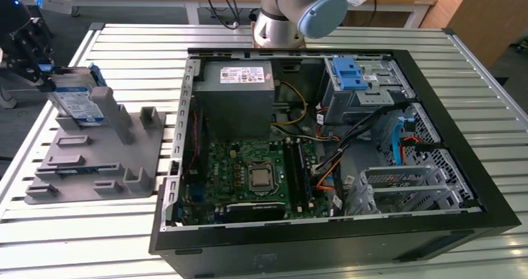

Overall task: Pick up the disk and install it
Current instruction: 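Pick up the disk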

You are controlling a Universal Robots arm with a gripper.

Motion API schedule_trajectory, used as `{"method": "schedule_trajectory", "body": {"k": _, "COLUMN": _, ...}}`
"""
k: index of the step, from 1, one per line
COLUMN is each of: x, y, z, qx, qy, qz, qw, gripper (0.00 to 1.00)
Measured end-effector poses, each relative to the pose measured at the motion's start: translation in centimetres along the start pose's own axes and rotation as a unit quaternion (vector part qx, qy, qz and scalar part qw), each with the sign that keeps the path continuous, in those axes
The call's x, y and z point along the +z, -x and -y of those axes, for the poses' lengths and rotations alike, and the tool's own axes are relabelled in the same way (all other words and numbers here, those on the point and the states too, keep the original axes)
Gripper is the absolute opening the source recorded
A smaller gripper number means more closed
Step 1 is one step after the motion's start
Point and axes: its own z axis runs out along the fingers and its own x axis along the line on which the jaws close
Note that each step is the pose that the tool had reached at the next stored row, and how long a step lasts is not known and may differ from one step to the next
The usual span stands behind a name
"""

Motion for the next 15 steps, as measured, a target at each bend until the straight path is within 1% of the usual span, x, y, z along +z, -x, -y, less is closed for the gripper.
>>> {"method": "schedule_trajectory", "body": {"k": 15, "x": 0.0, "y": 0.0, "z": 0.0, "qx": 0.0, "qy": -0.0002, "qz": 0.0001, "qw": 1.0, "gripper": 0.37}}
